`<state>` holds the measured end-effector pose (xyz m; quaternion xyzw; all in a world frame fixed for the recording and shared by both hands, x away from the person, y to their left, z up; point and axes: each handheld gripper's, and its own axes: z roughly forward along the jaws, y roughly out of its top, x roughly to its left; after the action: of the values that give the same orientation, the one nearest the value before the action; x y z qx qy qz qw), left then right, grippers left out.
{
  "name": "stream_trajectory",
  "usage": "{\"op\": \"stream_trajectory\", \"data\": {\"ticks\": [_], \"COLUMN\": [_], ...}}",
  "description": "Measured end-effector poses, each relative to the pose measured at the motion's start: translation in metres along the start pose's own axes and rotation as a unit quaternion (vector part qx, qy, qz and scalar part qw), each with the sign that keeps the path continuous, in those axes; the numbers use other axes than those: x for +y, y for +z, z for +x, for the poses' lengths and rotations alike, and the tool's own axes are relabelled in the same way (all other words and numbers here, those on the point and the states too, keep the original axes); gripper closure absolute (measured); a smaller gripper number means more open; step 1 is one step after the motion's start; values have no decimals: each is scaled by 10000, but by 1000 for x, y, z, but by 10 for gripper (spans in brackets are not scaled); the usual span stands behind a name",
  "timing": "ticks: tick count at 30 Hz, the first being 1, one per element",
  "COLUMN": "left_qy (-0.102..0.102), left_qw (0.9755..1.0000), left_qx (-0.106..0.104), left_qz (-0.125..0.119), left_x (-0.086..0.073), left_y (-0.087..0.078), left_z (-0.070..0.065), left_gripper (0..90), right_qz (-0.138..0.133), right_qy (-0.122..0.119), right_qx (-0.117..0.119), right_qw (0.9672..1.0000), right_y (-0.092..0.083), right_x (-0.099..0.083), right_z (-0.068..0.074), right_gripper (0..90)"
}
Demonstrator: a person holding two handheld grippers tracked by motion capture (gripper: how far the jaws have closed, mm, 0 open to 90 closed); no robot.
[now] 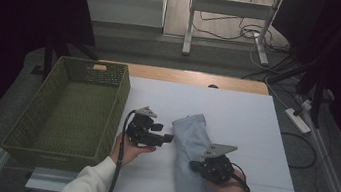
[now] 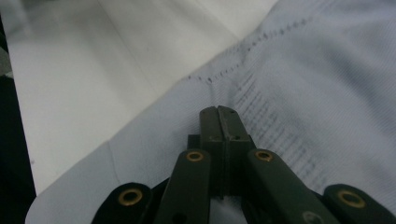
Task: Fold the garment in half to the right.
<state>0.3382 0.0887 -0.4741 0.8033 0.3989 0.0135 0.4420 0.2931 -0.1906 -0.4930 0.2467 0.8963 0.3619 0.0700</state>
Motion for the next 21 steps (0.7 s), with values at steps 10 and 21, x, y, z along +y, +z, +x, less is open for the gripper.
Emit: {"op": "stream_trajectory", "data": {"ticks": [10,21], "left_qy": [-24,-36], "left_qw": [10000,10000], "left_qx": [-2,12], "left_qz": [22,62], "left_x": [-1,-3], "left_y": [1,3], "left_z": [2,2], "left_gripper": [347,346], "right_qz": [5,-136], "right_qy": [172,275], "right_qx": [71,201], "right_qw": [9998,9993], "right_y": [5,2], "right_x": [-17,-26], "right_z": [1,2], "right_gripper": [899,899]}}
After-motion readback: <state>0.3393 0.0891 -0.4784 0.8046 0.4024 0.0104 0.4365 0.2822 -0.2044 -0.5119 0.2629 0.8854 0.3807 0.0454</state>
